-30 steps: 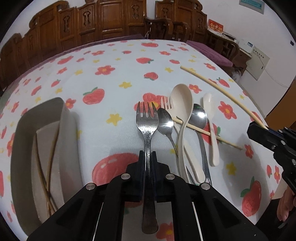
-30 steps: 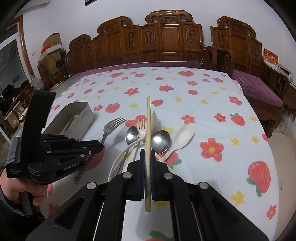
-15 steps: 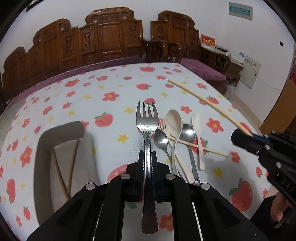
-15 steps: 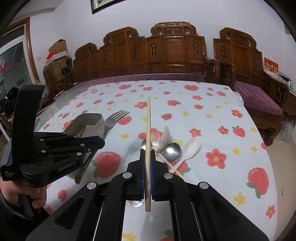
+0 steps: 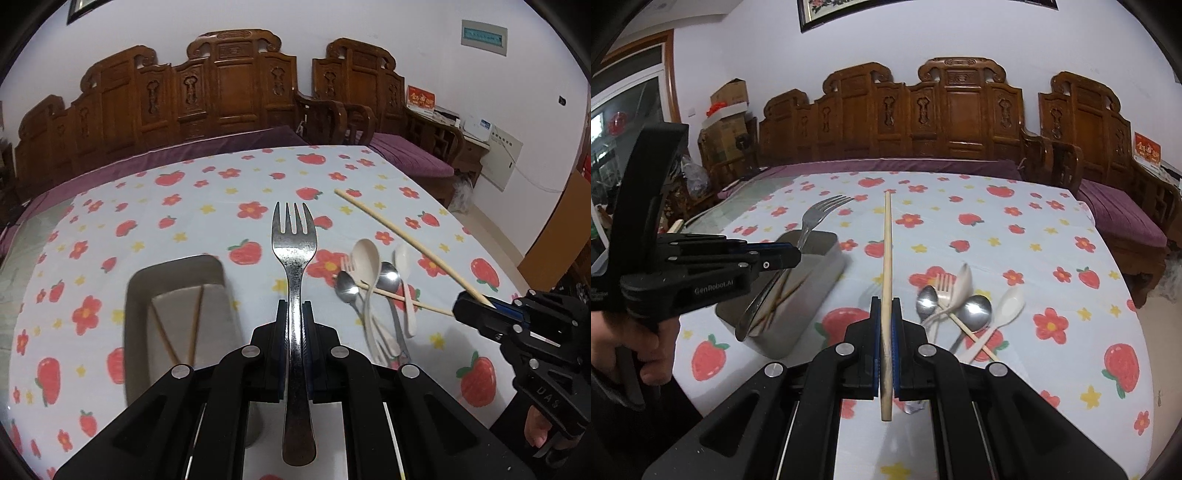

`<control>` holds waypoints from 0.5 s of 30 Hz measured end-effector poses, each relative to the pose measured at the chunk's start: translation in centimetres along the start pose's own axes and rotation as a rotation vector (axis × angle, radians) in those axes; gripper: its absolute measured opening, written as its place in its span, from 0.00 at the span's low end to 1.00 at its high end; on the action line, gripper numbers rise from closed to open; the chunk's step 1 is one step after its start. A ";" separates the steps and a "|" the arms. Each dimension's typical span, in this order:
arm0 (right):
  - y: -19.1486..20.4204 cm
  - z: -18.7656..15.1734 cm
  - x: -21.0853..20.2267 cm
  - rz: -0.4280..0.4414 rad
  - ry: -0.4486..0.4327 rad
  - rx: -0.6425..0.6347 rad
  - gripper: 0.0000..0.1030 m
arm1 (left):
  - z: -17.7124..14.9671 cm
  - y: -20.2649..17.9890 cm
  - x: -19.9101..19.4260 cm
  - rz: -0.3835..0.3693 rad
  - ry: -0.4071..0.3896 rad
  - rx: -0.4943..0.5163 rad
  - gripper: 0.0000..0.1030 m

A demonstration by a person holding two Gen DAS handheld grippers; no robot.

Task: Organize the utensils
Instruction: 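Carry the fork into the tray and release it while the right gripper brings the chopstick over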

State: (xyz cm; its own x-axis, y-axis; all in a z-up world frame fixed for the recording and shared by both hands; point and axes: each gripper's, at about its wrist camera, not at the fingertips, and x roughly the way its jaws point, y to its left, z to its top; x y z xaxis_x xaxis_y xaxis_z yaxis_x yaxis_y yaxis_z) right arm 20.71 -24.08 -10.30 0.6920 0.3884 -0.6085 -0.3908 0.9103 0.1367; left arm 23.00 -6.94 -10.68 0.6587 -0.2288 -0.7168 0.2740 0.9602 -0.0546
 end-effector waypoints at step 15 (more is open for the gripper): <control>2.7 0.4 0.3 0.019 0.030 -0.068 0.06 | -2.0 7.9 1.3 0.079 0.061 -0.072 0.06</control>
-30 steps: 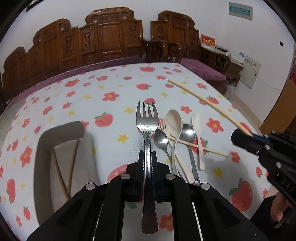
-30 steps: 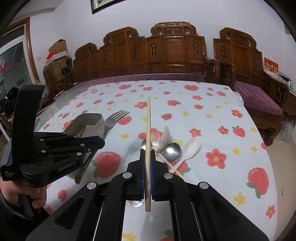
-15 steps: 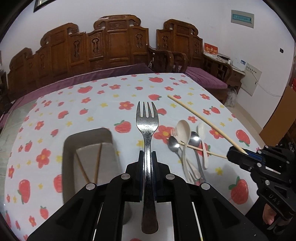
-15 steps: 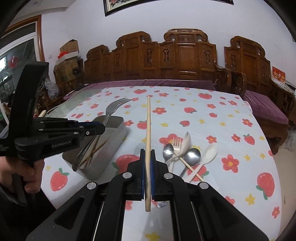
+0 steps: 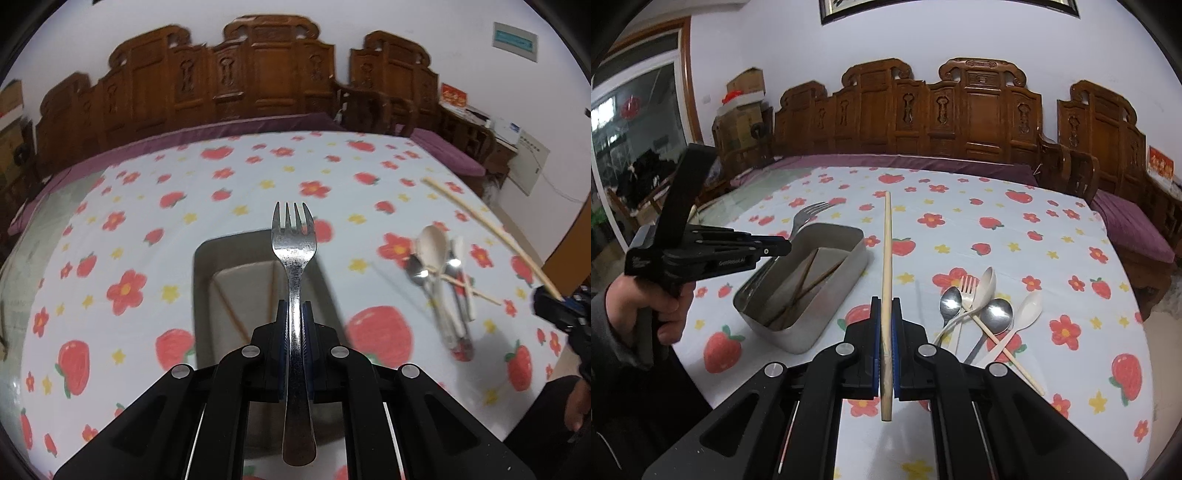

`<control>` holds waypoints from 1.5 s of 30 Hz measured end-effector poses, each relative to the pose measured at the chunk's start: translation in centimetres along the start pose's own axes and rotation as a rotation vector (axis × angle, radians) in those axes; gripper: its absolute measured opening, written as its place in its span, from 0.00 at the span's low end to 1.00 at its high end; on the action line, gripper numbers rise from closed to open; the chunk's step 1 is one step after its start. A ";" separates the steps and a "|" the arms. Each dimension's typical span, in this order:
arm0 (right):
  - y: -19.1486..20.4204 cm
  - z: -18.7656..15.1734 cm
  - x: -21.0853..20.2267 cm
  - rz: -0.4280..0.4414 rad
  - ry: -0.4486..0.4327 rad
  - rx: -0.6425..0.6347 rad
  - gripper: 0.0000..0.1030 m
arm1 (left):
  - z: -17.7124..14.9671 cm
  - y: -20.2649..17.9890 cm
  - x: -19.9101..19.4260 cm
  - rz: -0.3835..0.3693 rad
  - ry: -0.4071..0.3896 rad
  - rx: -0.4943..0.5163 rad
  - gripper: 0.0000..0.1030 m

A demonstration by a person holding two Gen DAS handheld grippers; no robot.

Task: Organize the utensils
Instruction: 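Carry the fork into the tray and release it while the right gripper brings the chopstick over, then lower the chopstick into the tray and open the right gripper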

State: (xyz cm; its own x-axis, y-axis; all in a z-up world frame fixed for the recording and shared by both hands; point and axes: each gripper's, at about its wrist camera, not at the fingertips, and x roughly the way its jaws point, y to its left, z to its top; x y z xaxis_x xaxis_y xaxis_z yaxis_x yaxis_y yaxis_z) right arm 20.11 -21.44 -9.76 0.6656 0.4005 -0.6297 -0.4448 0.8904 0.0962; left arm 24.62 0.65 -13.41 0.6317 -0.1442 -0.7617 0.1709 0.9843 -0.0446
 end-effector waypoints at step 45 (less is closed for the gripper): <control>10.1 2.2 11.2 0.095 0.209 -0.040 0.06 | 0.1 8.3 -1.1 0.027 -0.045 -0.108 0.06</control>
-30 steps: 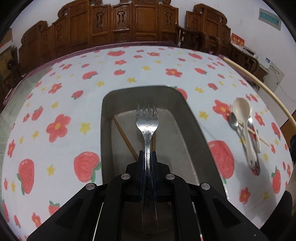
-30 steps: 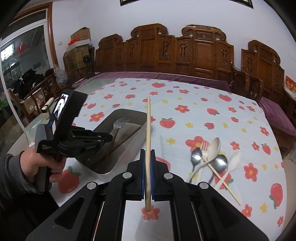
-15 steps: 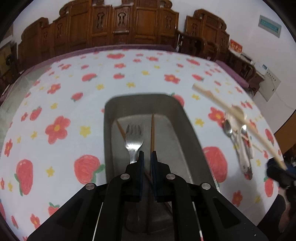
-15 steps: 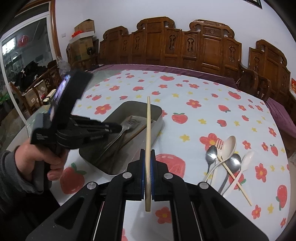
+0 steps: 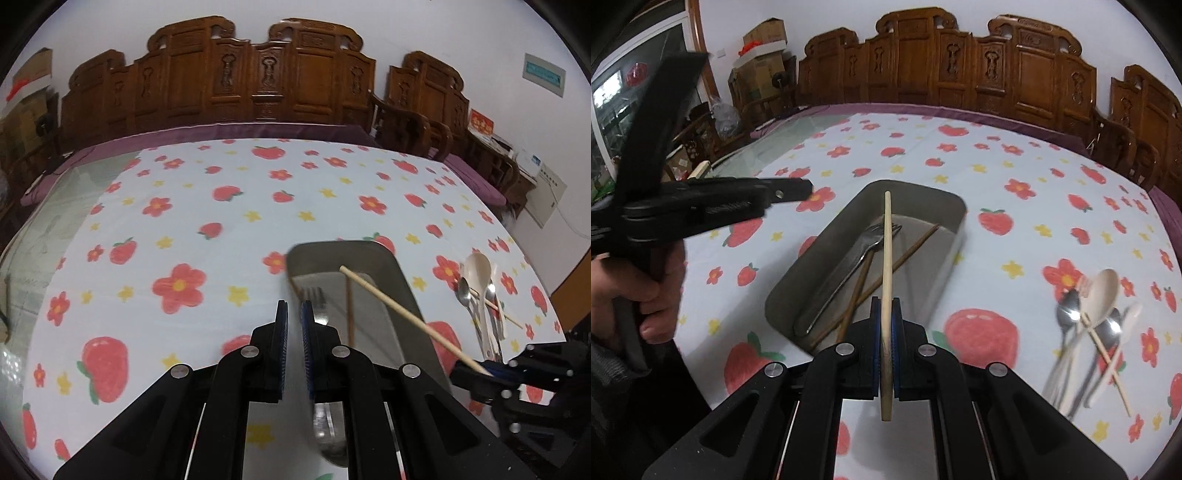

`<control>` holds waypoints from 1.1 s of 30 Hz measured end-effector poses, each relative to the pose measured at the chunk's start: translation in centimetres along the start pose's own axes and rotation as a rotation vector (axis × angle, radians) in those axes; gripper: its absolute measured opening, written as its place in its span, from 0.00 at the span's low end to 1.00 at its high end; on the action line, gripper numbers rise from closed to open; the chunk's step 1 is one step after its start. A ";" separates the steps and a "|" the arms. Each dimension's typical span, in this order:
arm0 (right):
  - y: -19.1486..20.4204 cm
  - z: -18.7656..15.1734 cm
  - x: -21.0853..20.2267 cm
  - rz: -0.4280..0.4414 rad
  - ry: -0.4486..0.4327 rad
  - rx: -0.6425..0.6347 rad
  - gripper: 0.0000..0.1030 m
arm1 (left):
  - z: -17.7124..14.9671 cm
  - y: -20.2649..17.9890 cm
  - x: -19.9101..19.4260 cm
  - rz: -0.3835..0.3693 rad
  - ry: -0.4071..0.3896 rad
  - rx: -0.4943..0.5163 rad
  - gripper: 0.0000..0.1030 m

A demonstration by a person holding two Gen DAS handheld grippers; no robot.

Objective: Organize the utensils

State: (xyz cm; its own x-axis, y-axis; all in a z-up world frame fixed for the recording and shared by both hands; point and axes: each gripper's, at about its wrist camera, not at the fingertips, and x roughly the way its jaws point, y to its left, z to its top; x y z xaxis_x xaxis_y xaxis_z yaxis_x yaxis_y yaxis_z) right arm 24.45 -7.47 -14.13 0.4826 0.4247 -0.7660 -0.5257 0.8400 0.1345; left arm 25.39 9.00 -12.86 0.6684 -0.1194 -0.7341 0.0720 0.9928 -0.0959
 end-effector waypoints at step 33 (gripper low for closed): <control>-4.0 -0.4 -2.9 -0.024 -0.031 0.043 0.27 | -0.6 -2.1 -1.2 -0.049 -0.022 0.018 0.06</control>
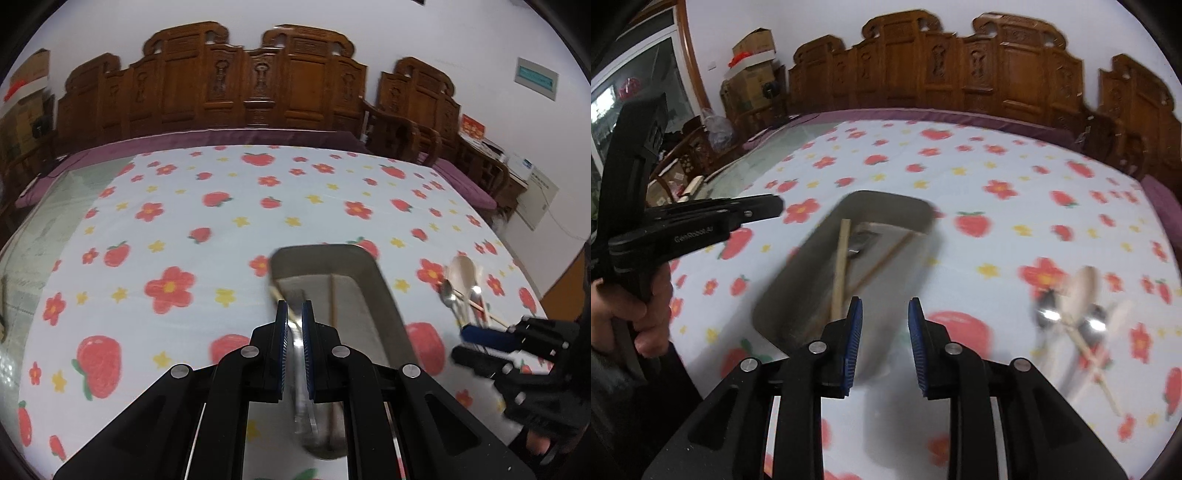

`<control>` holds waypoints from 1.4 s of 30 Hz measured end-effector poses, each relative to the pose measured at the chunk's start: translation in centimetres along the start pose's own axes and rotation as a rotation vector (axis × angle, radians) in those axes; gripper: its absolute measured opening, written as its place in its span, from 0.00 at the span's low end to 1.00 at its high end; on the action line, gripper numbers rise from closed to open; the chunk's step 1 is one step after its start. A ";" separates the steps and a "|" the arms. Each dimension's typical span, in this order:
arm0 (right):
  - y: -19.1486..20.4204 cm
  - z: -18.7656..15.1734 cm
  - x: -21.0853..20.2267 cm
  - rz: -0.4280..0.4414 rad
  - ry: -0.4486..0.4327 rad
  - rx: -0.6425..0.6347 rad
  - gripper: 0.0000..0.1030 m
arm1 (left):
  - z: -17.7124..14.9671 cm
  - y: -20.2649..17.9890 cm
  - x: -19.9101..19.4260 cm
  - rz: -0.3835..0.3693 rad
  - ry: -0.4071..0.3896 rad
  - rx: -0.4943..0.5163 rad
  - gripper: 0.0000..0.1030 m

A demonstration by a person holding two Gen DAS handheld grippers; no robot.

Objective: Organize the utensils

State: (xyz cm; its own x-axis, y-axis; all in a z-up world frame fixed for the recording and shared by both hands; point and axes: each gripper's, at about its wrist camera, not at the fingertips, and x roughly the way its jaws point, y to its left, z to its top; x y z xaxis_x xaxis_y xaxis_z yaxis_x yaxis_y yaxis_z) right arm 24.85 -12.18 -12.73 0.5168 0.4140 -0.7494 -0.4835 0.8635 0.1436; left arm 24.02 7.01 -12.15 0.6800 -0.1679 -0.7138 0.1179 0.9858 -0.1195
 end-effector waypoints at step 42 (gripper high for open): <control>-21.1 -6.7 -1.2 -0.143 -0.030 0.324 0.27 | -1.4 -20.0 9.0 -0.134 0.144 0.213 0.16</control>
State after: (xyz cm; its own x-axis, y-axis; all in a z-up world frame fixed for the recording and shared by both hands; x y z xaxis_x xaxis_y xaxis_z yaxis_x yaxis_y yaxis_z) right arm 29.72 -32.81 -19.22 0.5858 0.2863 -0.7582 -0.1576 0.9579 0.2399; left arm 26.73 -14.22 -17.16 0.5399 -0.2796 -0.7940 0.3595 0.9295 -0.0829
